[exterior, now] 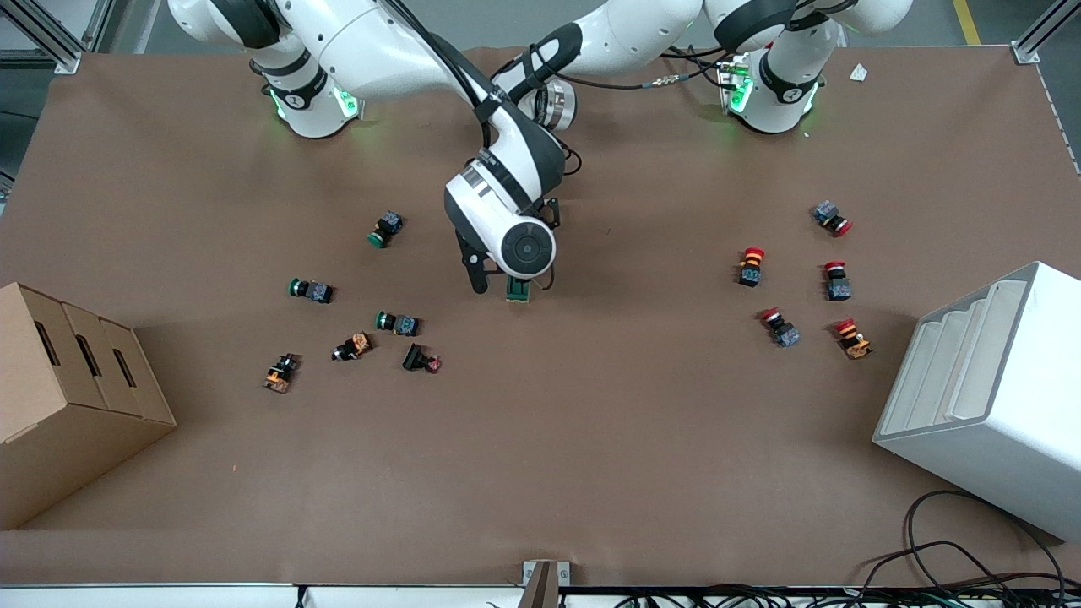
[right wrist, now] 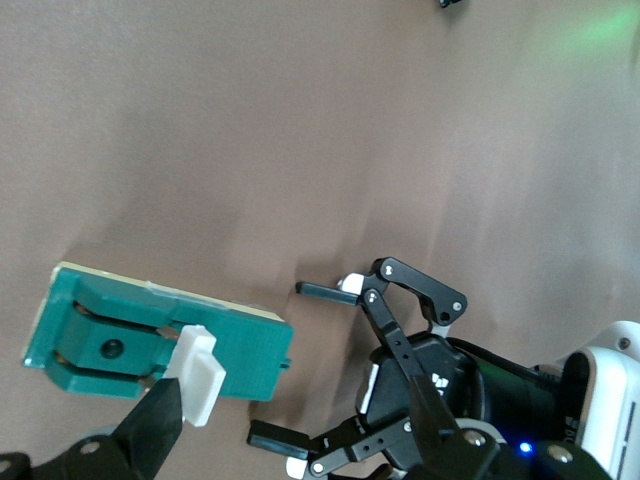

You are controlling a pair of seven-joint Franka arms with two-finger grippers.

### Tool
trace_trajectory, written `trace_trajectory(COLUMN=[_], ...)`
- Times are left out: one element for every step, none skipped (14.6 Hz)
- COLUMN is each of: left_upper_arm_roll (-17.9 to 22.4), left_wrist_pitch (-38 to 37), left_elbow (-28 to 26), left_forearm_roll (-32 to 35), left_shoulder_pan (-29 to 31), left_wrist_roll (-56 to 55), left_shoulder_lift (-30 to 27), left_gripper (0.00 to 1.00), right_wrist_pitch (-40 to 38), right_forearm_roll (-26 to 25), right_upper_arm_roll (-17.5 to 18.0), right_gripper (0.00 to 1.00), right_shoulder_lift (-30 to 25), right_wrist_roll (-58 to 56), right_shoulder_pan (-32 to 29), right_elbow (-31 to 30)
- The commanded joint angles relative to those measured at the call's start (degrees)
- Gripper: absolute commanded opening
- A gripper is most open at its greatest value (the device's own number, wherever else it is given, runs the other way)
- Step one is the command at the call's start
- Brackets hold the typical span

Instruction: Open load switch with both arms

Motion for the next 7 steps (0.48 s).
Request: trace_trajectory(left_upper_arm_roll=[0.87,0.87,0.87,0.87,0.87,0.87,0.87], left_wrist_pitch=[-0.1,-0.1,-0.1,-0.1,-0.1,-0.1,-0.1], left_elbow=[-0.02,-0.02,-0.11,-0.11,-0.11,-0.11,-0.11], left_forearm_roll=[0.89,0.89,0.89,0.89,0.89,0.89,0.89], left_shoulder_pan=[-0.19,-0.28,-0.19,-0.19,-0.28,-0.19,-0.19], left_wrist_roll=[-1.09,-1.09,-1.09,-1.09,-1.09,-1.09,-1.18], left_shoulder_lift=[1.27,1.27,1.27,1.27,1.27,1.27,1.27], left_gripper=[1.0,1.0,1.0,1.0,1.0,1.0,1.0], right_wrist_pitch=[-0.77,-0.77,-0.68,-0.5,-0.5,-0.5,-0.42], right_forearm_roll=[0.11,-0.24,-0.33,-0.42,-0.94,-1.03,-1.12], right_upper_arm_roll=[-0.23,-0.23,-0.23,-0.23,-0.23,-0.23,-0.23], right_gripper=[1.0,1.0,1.0,1.0,1.0,1.0,1.0], right_shoulder_lift=[-0.47,-0.38,-0.38,-0.38,-0.38,-0.29,-0.29], right_wrist_roll=[0.55,0.55,0.55,0.55,0.55,0.55,0.55], right_shoulder_pan=[0.86,1.04,1.3,1.3,1.3,1.48,1.48], right_elbow=[-1.02,-1.11,-1.46,-1.9,-1.9,-1.99,-2.16])
